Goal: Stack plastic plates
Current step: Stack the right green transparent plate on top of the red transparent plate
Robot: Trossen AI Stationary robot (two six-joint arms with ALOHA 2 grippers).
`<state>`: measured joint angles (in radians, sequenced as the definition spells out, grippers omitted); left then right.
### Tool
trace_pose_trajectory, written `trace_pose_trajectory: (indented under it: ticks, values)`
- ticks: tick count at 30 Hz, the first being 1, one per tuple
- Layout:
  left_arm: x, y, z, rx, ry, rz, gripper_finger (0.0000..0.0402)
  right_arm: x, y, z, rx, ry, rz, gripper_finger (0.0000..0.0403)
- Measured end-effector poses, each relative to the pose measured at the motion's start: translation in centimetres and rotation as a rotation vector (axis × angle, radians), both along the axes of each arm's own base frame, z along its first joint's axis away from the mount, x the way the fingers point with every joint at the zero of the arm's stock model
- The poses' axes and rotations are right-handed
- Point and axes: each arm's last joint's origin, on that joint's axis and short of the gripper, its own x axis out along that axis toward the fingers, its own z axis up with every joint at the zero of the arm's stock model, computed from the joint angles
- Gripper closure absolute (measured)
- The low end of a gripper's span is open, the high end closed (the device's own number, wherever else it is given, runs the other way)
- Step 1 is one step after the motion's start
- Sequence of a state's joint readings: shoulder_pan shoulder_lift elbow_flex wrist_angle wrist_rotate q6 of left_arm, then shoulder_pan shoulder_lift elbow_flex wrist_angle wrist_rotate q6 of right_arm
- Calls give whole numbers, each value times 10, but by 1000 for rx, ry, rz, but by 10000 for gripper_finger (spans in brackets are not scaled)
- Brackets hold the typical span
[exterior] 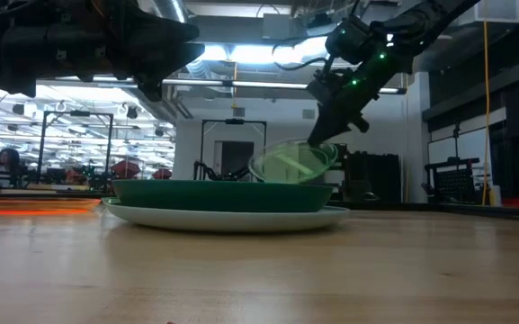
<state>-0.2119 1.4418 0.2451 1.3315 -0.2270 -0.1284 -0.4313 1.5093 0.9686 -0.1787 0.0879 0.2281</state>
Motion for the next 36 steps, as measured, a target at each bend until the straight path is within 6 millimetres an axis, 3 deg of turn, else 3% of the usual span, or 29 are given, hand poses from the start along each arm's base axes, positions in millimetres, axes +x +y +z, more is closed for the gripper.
trace_pose_trajectory:
  ticks: [11, 25, 36]
  values:
    - [0, 0, 0, 1, 4, 0, 272, 4, 8, 0, 83, -38, 118, 403]
    - [0, 0, 2, -5, -24, 0, 272, 48, 77, -13, 85, -135, 382, 403]
    - [0, 0, 2, -6, -26, -1, 272, 69, 103, -40, 83, -147, 463, 403]
